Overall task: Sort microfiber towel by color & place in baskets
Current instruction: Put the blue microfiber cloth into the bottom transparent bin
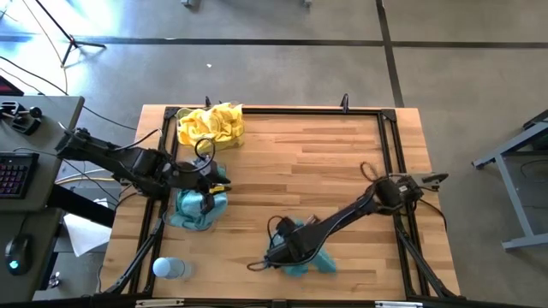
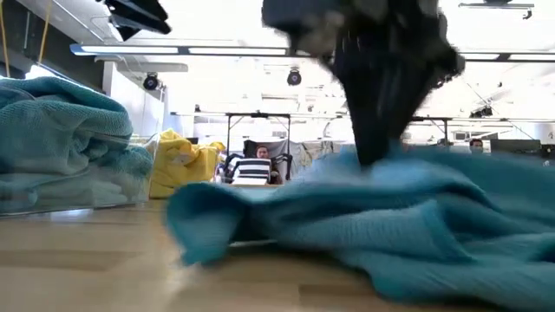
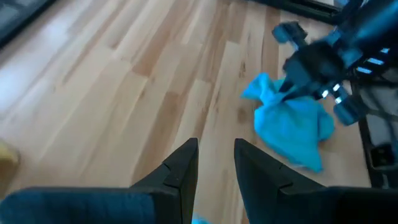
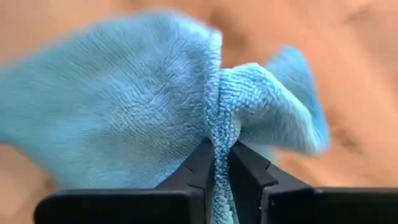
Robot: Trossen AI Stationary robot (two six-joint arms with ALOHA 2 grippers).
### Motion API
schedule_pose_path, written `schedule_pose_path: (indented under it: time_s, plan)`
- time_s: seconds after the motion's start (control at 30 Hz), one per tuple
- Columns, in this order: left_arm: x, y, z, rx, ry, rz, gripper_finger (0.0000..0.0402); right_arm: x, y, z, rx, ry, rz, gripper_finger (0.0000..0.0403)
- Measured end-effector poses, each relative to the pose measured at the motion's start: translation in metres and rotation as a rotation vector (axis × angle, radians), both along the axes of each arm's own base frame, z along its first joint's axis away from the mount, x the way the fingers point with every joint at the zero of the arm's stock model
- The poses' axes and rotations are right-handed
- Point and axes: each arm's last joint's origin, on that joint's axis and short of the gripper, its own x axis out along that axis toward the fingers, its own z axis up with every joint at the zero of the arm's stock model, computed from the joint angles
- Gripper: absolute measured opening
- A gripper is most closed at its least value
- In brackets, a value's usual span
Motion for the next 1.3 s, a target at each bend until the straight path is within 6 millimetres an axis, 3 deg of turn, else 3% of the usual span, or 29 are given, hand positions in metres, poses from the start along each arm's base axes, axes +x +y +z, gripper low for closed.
schedule_pose_path:
  time_s: [0.23, 0.33, 0.5, 0.63, 0.77, 1.0, 1.13, 1.3]
  plan:
    - [0.028, -0.008, -0.008, 0.048, -0.037, -0.067, 0.0116, -0.019, -0.013, 0.053, -0.144, -0.100, 0.006, 0.0006]
    - [0.042, -0.013, -0.015, 0.063, -0.041, -0.101, 0.0147, -0.028, -0.019, 0.076, -0.187, -0.131, 0.051, 0.0008]
    - [0.064, -0.017, -0.025, 0.152, -0.083, -0.087, 0.0210, -0.044, -0.038, 0.095, -0.355, -0.058, 0.097, 0.0003]
    - [0.078, -0.020, -0.025, 0.156, -0.155, -0.051, 0.0241, -0.054, -0.061, 0.098, -0.368, -0.051, 0.154, 0.0002]
    - [0.090, -0.021, -0.017, 0.154, -0.174, -0.035, 0.0245, -0.084, -0.089, 0.089, -0.324, -0.078, 0.153, 0.0001]
    - [0.112, -0.011, -0.002, 0.207, -0.219, -0.008, 0.0241, -0.139, -0.126, 0.085, -0.152, -0.425, 0.234, 0.0001]
    - [0.135, -0.011, 0.006, 0.233, -0.252, -0.043, 0.0241, -0.152, -0.145, 0.094, -0.110, -0.609, 0.313, 0.0000]
    - [0.170, -0.011, 0.007, 0.234, -0.243, -0.044, 0.0241, -0.147, -0.162, 0.110, -0.165, -0.652, 0.498, 0.0000]
